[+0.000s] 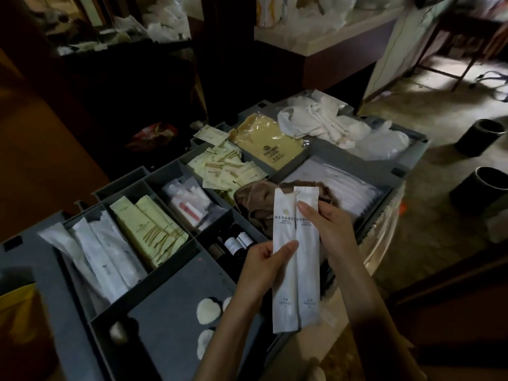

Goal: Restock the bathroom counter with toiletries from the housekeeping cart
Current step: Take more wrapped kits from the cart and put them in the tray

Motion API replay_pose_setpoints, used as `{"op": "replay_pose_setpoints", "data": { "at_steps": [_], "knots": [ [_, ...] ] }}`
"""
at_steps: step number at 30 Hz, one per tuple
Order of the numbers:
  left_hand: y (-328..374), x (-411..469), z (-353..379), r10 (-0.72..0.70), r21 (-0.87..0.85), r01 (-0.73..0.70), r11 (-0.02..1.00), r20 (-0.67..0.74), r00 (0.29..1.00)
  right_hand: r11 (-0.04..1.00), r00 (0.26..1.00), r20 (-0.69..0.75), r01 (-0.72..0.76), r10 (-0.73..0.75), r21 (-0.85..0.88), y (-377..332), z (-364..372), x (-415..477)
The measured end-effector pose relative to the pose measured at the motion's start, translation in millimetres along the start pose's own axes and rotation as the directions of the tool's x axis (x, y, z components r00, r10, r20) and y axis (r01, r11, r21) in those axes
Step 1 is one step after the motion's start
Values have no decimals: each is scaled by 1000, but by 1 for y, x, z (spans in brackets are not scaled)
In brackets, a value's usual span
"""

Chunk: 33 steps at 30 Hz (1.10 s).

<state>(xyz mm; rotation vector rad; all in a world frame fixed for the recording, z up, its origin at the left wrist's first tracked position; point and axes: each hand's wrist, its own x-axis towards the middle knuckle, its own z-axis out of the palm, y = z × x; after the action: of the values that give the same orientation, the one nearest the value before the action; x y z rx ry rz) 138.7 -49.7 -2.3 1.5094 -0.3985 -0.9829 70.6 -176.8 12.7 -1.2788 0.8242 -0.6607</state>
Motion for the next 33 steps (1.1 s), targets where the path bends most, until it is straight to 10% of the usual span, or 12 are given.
{"op": "replay_pose_setpoints", "data": {
  "at_steps": [16, 27, 33],
  "knots": [
    [-7, 18, 266, -146, 293, -21, 956, 535, 832, 979, 847, -529, 57, 56, 195, -22, -267, -46],
    [-47, -37, 439, -370, 543, -260, 799, 784, 499, 958, 395, -914, 214, 92, 189, -13, -408, -166],
    [-70, -79, 501, -467, 494, -307, 813, 869, 162, 949, 56, -990, 283, 129, 140, -2, -433, -234]
  ]
}}
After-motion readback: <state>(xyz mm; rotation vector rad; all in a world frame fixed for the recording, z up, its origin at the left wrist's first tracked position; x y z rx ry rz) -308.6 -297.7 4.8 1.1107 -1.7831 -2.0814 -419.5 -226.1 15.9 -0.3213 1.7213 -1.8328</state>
